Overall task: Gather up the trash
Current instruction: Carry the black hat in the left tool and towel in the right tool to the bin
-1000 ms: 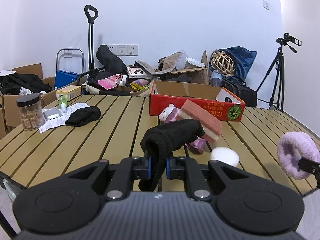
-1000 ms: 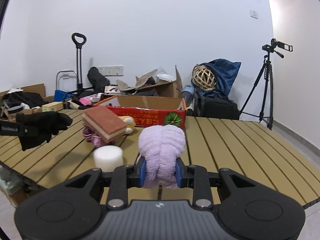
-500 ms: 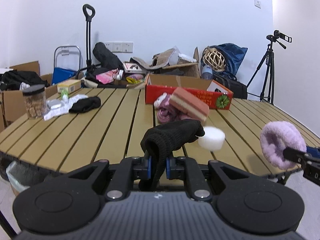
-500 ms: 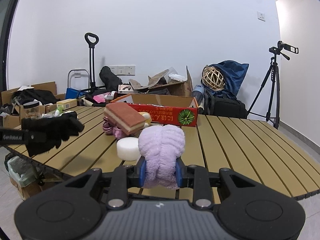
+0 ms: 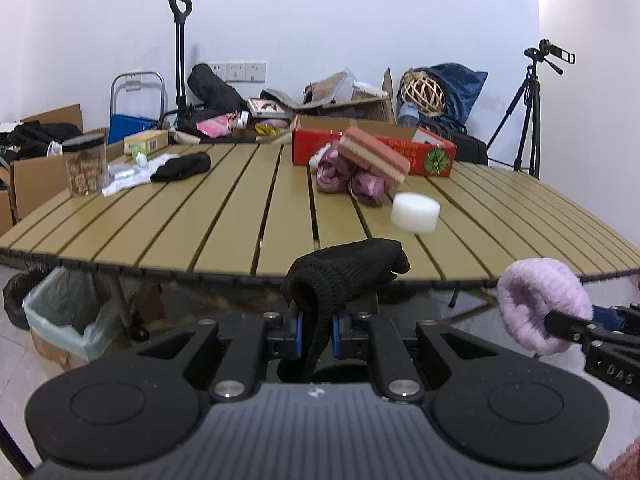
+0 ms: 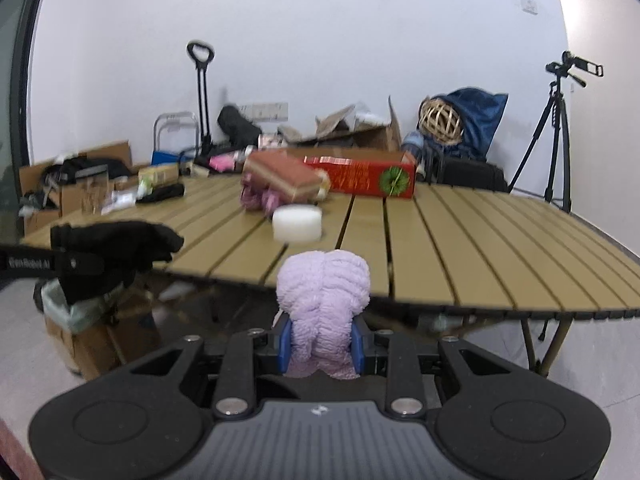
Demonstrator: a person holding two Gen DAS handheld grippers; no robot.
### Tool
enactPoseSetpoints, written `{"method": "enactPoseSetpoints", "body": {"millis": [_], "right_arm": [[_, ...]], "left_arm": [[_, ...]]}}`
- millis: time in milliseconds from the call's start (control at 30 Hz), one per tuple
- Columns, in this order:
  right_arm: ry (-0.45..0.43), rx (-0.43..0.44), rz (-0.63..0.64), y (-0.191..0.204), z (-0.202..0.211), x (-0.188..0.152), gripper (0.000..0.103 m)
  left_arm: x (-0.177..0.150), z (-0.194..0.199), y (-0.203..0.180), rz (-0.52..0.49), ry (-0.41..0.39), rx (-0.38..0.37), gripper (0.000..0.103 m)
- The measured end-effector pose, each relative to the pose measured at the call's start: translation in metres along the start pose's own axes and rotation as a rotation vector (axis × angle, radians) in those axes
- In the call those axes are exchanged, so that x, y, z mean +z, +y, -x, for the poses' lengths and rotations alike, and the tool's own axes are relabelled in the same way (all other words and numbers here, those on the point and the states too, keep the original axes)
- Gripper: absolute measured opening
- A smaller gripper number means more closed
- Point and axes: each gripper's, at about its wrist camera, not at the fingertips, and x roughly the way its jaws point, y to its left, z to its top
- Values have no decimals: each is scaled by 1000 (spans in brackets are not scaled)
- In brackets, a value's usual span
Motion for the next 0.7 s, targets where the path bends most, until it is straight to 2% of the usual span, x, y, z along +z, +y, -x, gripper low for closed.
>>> {"method": "enactPoseSetpoints", "body": {"millis": [233, 700], "right_arm": [[111, 10, 16, 9, -6, -24, 28], [354, -11, 19, 13, -30, -67, 28]], "left_arm": [[-24, 4, 5, -4, 64, 10, 13], [-55, -3, 28, -18, 179, 104, 13]]}}
